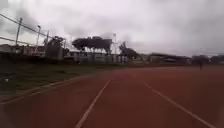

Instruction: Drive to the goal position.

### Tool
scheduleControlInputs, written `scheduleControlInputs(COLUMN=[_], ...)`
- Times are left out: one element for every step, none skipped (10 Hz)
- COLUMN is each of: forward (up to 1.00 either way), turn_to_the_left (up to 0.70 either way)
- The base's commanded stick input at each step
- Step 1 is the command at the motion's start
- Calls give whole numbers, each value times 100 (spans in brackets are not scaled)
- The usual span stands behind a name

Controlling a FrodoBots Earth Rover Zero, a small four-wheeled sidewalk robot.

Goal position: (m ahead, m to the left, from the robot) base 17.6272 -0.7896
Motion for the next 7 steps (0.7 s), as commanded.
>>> scheduleControlInputs(forward=[50,50,50,50,50,50,50], turn_to_the_left=[-32,-46,-50,-50,-33,0,0])
